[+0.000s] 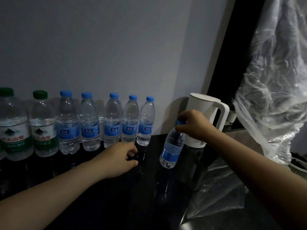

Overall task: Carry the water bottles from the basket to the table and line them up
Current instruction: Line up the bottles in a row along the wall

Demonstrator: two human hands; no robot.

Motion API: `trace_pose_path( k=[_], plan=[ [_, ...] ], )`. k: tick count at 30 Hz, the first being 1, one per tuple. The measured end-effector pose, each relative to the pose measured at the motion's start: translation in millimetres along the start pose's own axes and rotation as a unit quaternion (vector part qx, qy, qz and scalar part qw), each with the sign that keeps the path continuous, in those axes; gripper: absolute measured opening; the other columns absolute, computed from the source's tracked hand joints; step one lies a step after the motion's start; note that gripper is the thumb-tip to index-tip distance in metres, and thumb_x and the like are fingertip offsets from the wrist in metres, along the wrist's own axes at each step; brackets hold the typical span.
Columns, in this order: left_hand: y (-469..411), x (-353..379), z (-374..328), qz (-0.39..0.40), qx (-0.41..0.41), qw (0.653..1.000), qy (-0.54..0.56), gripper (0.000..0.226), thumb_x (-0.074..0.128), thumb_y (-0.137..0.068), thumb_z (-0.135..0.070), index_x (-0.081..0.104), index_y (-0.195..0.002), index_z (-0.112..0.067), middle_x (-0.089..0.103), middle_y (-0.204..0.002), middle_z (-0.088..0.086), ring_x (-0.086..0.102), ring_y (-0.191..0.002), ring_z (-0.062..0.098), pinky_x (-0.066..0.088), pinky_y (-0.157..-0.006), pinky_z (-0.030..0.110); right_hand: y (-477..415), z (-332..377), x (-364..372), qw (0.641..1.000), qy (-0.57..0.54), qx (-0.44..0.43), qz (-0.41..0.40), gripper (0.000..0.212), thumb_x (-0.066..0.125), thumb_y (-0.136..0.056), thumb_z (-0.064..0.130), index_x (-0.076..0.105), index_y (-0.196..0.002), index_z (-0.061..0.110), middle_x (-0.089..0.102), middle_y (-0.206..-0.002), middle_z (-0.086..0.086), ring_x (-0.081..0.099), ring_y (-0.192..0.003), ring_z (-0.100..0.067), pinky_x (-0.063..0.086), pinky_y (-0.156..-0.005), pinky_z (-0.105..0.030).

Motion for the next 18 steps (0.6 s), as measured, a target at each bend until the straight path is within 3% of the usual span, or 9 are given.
trace_pose_path(
  k=[5,15,18],
  plan=[
    [-22.2,5.4,17.6,-0.002,-0.009,1.0,-0.002,0.042,0.068,-0.083,-0.033,0.056,-0.123,-0.025,0.061,-0.116,-0.008,0.059,-0.099,0.004,0.049,-0.087,0.021,-29.8,-10.2,26.5,0.999,0.003,-0.01,0.04,0.029,0.068,-0.083,0.018,0.063,-0.111,0.012,0.064,-0.109,-0.006,0.056,-0.087,-0.012,0.044,-0.075,-0.022],
    [-59.4,10.4,30.1,-0.016,0.0,1.0,0.005,0.042,0.069,-0.083,-0.03,0.057,-0.123,-0.022,0.063,-0.117,-0.004,0.06,-0.099,0.005,0.05,-0.088,0.02,-82.8,-24.9,52.0,1.0,-0.017,-0.019,0.0,0.023,0.066,-0.084,0.014,0.065,-0.107,0.008,0.063,-0.106,-0.009,0.061,-0.097,-0.021,0.05,-0.08,-0.027],
    [-67.0,12.7,36.9,-0.015,-0.003,1.0,0.004,0.043,0.069,-0.083,-0.03,0.057,-0.124,-0.021,0.063,-0.117,-0.004,0.061,-0.1,0.007,0.051,-0.091,0.024,-100.0,-23.4,59.8,0.999,-0.031,-0.036,-0.004,0.024,0.063,-0.086,0.013,0.065,-0.11,0.011,0.063,-0.112,-0.009,0.06,-0.101,-0.02,0.05,-0.088,-0.029]
  ],
)
Point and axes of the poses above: each hand's wrist, its own y-axis away from the middle knuckle, its own x-axis out of the palm, z = x × y, the point moved 10 cm from there along -y, towards the middle knuckle
